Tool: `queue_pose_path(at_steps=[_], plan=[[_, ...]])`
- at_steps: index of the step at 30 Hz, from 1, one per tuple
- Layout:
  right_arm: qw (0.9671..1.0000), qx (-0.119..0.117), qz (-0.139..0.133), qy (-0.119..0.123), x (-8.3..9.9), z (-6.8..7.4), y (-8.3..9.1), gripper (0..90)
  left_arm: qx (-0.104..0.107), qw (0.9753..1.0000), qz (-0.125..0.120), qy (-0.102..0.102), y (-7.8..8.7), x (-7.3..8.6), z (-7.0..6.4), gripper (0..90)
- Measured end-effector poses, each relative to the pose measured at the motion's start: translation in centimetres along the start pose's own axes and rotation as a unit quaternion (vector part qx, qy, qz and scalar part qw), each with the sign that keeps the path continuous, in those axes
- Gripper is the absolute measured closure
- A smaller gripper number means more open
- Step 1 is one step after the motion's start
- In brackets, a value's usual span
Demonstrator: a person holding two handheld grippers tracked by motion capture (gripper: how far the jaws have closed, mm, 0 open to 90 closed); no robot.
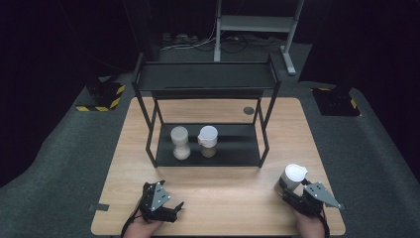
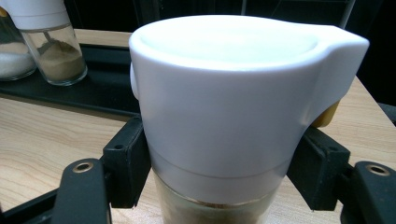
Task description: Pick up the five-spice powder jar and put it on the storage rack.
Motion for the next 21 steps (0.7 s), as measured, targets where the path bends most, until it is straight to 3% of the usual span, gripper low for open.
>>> queue_pose_path(at_steps=[9,21], plan=[[0.9999,0.003,-0.005,0.011,-0.3,0.4,0.1,30.3,0.000,1.0000,0.000,0.001,0.0,0.0,0.0,1.1],[0.9994,-0.015,-0.025,0.020,-1.2,1.8,0.7,30.3,0.001,1.0000,-0.001,0.000,0.0,0.0,0.0,1.1]])
Point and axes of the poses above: each handheld gripper's, and its own axes: y roughly backward along the jaws, x roughly out of its underside, z roughly to its left, the point moved 4 cm from there along -y, roughly forward along the jaws, and after that the axes turned 5 degrees about z, right-handed, at the moved point
